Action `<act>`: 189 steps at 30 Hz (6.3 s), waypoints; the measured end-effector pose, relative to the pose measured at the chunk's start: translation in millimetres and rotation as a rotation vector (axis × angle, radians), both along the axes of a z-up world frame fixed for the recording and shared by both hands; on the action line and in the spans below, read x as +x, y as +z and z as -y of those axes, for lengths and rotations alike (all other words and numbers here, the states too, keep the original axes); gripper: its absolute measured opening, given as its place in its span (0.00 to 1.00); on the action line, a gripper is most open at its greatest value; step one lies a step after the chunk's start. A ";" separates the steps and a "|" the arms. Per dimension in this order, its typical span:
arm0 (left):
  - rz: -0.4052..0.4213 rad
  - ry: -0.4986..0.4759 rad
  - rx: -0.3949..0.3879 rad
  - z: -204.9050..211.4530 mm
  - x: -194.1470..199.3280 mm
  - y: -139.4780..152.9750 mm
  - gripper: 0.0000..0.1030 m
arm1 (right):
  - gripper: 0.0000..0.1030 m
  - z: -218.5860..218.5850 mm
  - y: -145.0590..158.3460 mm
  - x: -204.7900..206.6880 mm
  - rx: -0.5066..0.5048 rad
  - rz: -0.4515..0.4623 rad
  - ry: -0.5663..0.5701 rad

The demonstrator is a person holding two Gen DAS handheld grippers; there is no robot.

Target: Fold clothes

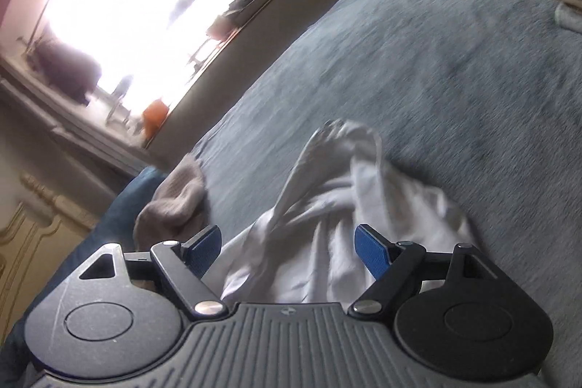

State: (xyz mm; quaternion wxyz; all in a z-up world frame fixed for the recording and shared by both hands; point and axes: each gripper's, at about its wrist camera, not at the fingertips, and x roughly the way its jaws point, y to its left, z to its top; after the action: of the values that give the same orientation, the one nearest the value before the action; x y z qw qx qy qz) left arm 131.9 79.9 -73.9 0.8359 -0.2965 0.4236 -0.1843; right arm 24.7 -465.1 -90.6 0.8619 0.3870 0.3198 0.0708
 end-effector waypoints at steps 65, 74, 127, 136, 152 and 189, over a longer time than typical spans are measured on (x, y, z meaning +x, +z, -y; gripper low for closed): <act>-0.127 0.583 -0.035 -199.3 7.4 -54.9 0.57 | 0.75 -146.6 -101.7 -110.3 0.099 -0.233 0.232; -0.013 0.372 0.118 -171.4 -33.5 -7.1 0.66 | 0.76 -145.3 -103.7 -110.4 0.114 -0.224 0.225; -0.055 -0.221 0.123 -25.6 -128.0 -74.7 0.16 | 0.04 -238.4 -26.9 288.0 -0.025 -0.023 0.247; -0.106 -0.170 0.107 -41.4 -123.2 -81.0 0.40 | 0.50 -210.9 -75.3 266.9 -0.015 -0.146 0.197; -0.003 -0.093 0.140 -49.0 -144.3 -48.1 0.60 | 0.53 17.1 19.5 -2.8 0.154 0.014 0.015; -0.139 -0.116 0.301 7.2 -185.5 -72.2 0.60 | 0.03 -36.7 -72.2 -225.4 -0.547 -0.380 0.075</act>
State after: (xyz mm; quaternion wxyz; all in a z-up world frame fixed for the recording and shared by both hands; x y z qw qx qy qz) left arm -53.7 72.7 -146.1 0.8274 -0.1551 0.5196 -0.1459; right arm -200.6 -428.3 -162.8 0.8558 0.1354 0.4957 -0.0596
